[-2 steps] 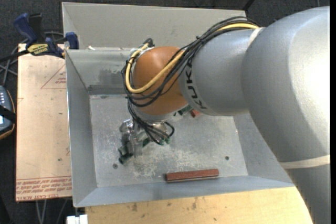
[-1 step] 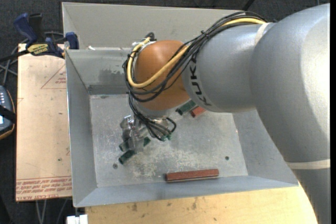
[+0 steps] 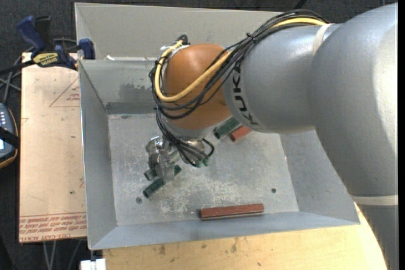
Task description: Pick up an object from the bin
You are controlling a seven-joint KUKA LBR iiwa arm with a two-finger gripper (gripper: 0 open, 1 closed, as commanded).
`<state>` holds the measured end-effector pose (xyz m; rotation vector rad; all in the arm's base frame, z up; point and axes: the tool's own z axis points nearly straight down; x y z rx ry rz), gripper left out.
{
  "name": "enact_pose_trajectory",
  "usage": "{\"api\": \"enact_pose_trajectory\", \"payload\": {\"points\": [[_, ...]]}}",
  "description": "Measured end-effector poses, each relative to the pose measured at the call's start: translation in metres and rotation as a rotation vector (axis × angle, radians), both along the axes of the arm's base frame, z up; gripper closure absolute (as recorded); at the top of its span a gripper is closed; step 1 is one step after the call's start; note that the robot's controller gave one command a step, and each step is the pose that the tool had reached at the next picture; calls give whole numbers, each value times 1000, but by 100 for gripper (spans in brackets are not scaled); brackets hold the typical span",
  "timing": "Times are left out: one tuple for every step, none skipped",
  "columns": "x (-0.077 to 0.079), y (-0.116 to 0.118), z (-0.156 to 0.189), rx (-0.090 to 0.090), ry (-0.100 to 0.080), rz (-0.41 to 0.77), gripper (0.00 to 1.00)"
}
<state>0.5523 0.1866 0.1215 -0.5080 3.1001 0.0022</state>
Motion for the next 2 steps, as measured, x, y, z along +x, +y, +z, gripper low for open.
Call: {"api": "enact_pose_trajectory", "payload": {"points": [[-1, 0, 20, -1, 2, -1, 100], [1, 1, 34, 1, -4, -1, 100]]}}
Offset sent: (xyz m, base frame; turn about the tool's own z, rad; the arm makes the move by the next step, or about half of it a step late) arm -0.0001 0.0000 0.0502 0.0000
